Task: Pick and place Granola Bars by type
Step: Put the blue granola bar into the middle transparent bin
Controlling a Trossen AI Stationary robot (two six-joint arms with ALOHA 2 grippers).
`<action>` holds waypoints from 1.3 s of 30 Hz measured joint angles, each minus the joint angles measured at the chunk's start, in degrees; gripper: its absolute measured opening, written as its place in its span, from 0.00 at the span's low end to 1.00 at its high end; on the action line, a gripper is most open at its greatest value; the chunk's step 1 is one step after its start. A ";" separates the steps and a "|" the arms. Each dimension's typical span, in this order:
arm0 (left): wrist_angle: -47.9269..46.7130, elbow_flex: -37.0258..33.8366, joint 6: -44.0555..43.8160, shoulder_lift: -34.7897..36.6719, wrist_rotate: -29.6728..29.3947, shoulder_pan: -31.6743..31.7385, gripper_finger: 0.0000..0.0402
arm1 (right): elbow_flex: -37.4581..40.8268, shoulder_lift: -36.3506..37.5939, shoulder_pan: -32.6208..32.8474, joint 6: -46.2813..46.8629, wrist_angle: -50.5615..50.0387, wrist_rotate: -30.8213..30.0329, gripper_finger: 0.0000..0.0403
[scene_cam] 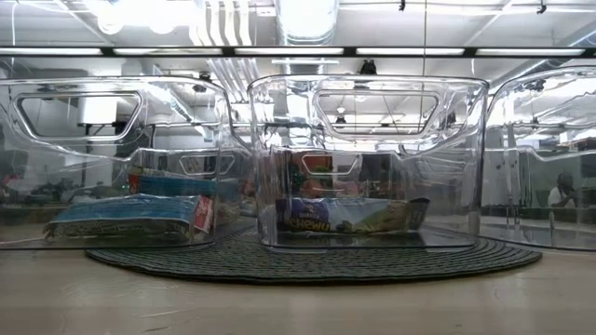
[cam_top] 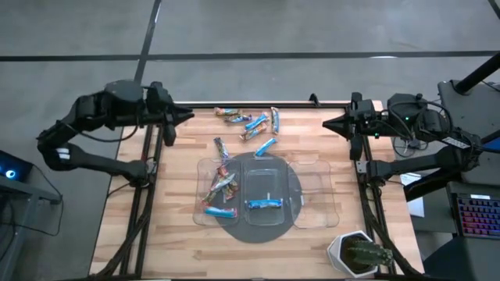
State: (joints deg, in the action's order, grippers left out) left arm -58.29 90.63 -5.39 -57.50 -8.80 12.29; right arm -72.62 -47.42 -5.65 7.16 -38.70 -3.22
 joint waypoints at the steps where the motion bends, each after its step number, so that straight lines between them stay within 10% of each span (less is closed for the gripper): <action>1: -1.76 1.44 0.63 -1.16 0.15 0.01 0.19 | 0.00 0.00 0.00 0.00 0.00 0.00 0.02; 11: -14.66 8.83 5.84 -10.35 0.12 0.40 0.39 | 0.00 0.01 0.00 1.70 -0.04 0.20 0.02; 39: -20.46 8.35 11.24 -23.80 -15.45 3.71 0.40 | 1.15 -1.11 0.00 3.34 0.00 0.17 0.02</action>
State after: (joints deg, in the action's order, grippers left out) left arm -78.75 98.98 5.85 -81.30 -24.25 15.99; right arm -71.47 -48.53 -5.65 10.50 -38.70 -3.05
